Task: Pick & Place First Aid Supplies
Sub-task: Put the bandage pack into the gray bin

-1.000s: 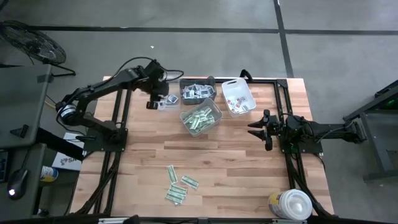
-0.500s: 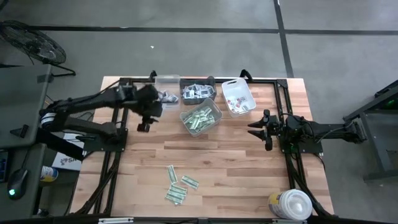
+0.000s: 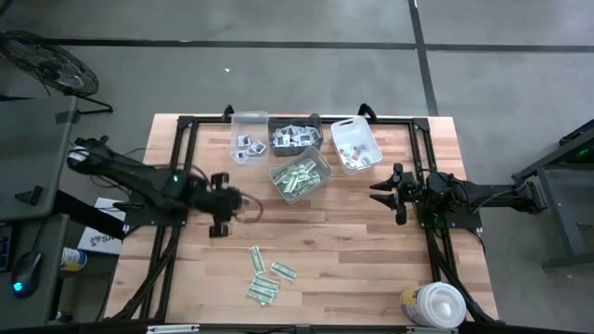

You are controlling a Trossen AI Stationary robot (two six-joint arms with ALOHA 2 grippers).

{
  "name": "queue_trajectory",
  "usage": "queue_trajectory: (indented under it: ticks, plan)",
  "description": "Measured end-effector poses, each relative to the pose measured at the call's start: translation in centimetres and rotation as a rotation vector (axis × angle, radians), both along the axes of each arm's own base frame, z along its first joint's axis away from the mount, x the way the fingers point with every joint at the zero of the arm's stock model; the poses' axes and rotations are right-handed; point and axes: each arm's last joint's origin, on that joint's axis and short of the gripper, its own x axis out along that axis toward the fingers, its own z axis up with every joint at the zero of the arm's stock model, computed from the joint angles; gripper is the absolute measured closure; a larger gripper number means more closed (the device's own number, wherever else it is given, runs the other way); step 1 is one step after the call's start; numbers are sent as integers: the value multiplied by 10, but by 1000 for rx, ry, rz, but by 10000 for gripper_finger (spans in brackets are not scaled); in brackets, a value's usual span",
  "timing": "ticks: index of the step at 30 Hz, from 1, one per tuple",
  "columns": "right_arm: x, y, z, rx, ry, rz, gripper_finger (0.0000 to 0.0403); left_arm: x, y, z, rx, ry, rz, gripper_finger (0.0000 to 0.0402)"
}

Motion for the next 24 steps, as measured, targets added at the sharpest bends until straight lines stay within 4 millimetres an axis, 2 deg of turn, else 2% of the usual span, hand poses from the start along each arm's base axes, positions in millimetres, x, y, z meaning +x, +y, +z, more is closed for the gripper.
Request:
queue_trajectory:
  ticks: [7,11,17,24]
  plan:
    - [0,0,0,0,0,0,263,22,-45,-29,3,22,-12,266]
    - [0,0,0,0,0,0,263,36,-64,-51,-8,51,-11,266]
    - [0,0,0,0,0,0,263,53,-79,-78,-101,120,-5,266]
    - [0,0,0,0,0,0,263,65,-88,-97,-178,144,40,266]
